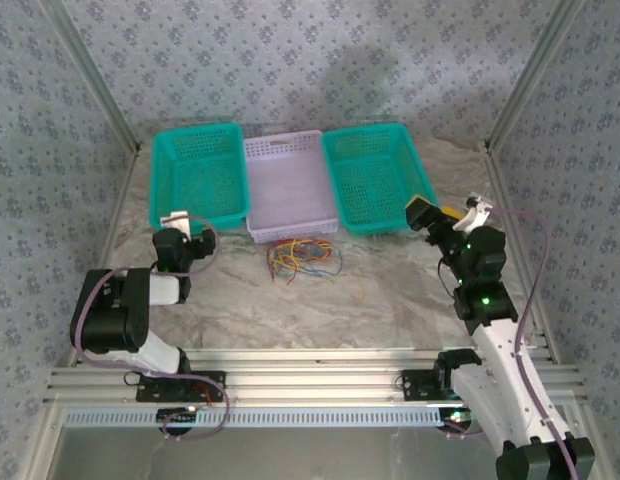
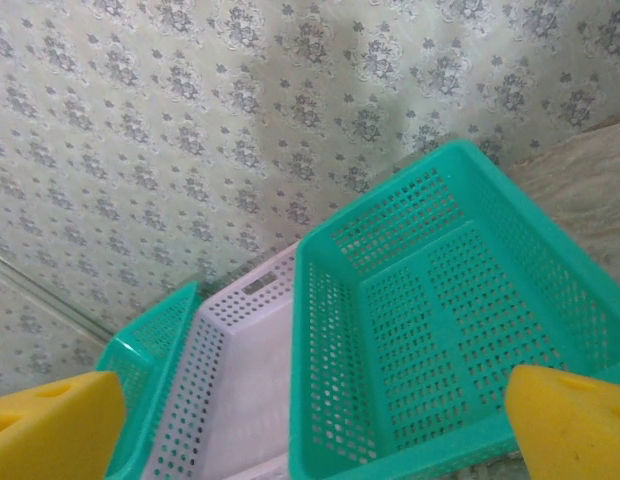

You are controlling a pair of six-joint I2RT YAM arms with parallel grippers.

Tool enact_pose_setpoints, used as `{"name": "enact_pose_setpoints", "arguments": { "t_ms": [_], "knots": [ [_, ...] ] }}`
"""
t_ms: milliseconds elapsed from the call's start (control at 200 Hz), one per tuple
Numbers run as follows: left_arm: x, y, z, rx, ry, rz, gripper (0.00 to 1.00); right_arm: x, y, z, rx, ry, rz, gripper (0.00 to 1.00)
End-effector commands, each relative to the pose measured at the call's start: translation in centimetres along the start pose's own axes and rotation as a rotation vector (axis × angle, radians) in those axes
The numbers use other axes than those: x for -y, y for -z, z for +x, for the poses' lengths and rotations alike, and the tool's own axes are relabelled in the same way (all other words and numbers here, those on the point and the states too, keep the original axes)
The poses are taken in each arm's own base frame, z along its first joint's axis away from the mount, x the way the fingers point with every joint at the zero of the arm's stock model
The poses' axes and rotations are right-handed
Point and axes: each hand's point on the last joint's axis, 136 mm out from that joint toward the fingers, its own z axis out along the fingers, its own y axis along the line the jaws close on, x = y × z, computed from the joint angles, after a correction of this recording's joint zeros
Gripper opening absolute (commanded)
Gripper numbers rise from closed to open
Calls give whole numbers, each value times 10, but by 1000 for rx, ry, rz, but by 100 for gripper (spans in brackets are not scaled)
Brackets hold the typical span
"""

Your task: Untangle the cables

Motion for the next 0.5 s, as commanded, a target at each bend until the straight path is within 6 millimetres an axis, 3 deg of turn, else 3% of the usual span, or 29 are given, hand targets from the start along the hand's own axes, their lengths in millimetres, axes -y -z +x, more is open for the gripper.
{"name": "enact_pose_setpoints", "arguments": {
  "t_ms": [0, 110, 250, 380, 495],
  "knots": [
    [3, 12, -27, 69, -5, 28, 100, -13, 5, 9, -44, 33, -41, 100],
    [0, 26, -40, 63, 7, 12, 100, -20, 4, 21, -99, 156, -13, 100],
    [-7, 41, -50, 25, 120, -35, 100, -23, -7, 54, -204, 226, 6, 100],
    [-1, 60, -58, 23, 183, -16, 100, -31, -15, 84, -277, 325, 15, 100],
    [-2, 79, -63, 40, 274, -23, 100, -42, -19, 102, -320, 384, 0, 100]
  ]
}}
